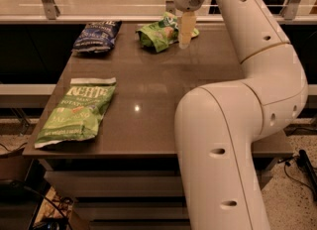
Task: Move green rice chip bag near green jalapeno chip bag
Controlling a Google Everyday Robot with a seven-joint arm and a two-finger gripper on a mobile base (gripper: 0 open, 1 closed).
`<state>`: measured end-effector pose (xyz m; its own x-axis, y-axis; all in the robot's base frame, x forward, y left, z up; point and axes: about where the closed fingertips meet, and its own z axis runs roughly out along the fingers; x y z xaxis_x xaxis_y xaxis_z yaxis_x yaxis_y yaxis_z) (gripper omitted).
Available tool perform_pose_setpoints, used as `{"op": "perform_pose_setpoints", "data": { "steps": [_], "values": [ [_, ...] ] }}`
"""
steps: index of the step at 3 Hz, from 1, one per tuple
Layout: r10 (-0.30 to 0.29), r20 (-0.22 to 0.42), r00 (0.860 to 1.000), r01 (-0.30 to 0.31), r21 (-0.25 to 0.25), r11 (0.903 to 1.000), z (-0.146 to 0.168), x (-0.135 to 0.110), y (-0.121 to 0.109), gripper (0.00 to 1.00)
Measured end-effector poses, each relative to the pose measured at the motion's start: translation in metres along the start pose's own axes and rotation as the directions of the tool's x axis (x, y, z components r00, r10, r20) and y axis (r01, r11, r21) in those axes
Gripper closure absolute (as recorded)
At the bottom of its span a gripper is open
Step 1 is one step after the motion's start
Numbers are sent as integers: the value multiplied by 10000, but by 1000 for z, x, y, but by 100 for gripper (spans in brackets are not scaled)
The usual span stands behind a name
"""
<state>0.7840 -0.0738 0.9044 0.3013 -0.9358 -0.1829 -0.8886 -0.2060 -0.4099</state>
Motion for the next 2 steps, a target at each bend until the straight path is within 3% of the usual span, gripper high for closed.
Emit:
{"op": "perform_pose_setpoints", "data": {
  "steps": [2],
  "values": [
    [-294, 426, 9987, 304, -231, 9993, 34, -6, -1, 0]
  ]
}}
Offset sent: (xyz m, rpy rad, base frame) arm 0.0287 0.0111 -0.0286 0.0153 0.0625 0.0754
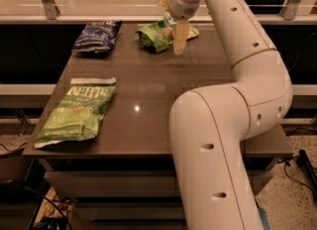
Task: Move green rice chip bag near green jalapeno chip bag
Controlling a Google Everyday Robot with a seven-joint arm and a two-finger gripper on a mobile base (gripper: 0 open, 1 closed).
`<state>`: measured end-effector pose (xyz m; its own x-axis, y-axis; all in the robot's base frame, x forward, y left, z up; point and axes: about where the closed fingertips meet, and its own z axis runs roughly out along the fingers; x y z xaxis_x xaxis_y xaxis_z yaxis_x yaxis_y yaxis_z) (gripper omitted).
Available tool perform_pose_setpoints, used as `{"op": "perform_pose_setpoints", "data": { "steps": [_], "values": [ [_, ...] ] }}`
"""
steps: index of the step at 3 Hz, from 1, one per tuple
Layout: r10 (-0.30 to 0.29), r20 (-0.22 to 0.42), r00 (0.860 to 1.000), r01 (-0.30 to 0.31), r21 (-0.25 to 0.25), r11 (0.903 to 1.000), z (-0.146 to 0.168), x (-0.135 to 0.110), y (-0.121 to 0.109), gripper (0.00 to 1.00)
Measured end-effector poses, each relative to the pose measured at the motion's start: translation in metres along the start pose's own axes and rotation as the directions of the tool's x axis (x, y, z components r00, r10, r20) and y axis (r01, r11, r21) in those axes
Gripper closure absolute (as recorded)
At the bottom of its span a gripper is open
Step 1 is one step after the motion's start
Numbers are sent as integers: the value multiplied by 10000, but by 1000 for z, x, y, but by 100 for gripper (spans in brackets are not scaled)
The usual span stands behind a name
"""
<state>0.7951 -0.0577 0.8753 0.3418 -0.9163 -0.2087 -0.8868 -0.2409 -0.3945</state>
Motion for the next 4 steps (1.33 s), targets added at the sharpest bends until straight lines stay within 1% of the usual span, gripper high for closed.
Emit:
{"op": "perform_pose_setpoints", "data": {
  "steps": [1, 2, 3, 4],
  "values": [
    [-113, 72, 9999, 113, 6, 9999, 12, -2, -4, 0],
    [-187, -9, 9998, 187, -24, 9998, 20, -3, -7, 0],
    [-304, -152, 9994, 305, 61, 9995, 28, -4, -13, 0],
    [-503, -219, 9985, 505, 79, 9987, 37, -3, -16, 0]
  ]
}}
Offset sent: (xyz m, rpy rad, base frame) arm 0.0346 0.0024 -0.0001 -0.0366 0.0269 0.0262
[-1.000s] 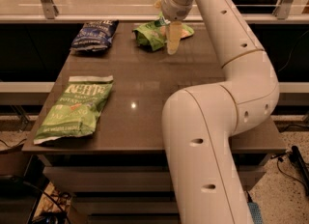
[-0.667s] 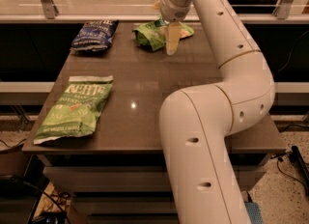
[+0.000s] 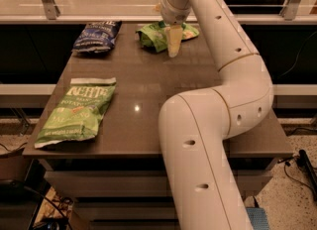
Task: Move green rice chip bag near green jalapeno chip bag
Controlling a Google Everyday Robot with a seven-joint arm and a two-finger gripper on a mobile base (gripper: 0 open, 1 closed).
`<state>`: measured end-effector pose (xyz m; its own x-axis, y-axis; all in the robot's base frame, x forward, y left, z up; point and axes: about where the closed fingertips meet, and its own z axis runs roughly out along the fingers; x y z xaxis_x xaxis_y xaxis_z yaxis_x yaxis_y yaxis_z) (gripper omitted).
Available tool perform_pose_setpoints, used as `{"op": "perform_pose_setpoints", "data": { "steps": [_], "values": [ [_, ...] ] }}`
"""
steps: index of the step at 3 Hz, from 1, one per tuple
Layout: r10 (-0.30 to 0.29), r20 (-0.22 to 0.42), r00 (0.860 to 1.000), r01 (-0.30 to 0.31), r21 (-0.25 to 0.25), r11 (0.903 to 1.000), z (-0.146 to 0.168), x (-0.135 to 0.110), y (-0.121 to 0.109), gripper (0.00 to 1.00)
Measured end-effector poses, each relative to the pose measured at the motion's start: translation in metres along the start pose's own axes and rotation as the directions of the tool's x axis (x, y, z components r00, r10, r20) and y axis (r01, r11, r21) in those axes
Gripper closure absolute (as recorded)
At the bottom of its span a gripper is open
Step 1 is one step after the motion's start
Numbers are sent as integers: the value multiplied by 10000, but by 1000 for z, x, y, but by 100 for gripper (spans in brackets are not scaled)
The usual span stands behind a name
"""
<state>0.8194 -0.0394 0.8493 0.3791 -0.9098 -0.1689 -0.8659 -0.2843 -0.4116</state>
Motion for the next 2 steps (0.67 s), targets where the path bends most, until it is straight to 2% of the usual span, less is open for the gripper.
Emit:
{"op": "perform_pose_setpoints", "data": {
  "steps": [1, 2],
  "values": [
    [7, 24, 10000, -7, 87, 10000, 5, -1, -3, 14],
    [3, 41, 10000, -3, 148, 9999, 9, -2, -5, 6]
  ]
}}
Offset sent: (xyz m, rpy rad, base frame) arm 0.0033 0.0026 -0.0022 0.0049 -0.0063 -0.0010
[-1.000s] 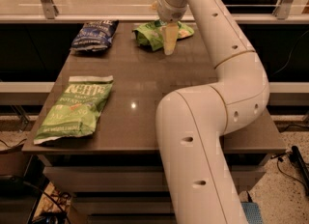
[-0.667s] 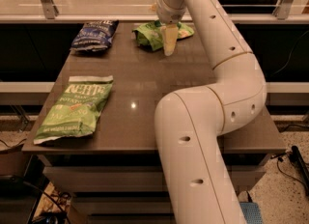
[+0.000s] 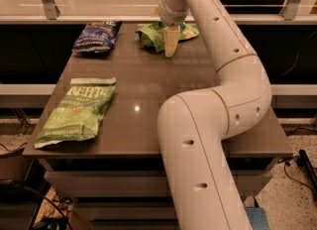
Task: Move green rice chip bag near green jalapeno chip bag
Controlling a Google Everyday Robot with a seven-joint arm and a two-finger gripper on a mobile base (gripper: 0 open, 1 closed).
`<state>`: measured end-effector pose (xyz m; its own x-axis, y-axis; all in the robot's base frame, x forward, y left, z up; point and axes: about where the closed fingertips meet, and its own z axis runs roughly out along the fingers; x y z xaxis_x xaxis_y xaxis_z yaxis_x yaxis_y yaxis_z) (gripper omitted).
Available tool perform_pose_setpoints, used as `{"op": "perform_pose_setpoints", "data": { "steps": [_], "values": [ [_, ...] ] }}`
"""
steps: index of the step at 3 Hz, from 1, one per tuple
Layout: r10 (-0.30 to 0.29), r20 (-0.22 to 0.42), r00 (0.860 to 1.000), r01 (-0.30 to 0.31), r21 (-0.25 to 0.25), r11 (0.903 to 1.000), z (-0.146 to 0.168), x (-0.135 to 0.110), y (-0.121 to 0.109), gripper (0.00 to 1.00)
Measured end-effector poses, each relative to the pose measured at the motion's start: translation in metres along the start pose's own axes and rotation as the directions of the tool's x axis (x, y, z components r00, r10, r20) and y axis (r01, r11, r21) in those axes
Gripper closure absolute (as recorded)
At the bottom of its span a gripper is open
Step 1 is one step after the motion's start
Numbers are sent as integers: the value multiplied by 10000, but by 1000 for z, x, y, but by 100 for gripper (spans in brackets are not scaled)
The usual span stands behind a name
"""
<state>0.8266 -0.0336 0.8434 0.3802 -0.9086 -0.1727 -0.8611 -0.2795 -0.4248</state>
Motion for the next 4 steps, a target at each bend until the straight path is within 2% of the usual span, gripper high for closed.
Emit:
{"op": "perform_pose_setpoints", "data": {
  "steps": [1, 4],
  "values": [
    [-3, 17, 10000, 3, 43, 10000, 5, -1, -2, 24],
    [-12, 52, 10000, 11, 97, 10000, 14, -2, -5, 94]
  ]
}}
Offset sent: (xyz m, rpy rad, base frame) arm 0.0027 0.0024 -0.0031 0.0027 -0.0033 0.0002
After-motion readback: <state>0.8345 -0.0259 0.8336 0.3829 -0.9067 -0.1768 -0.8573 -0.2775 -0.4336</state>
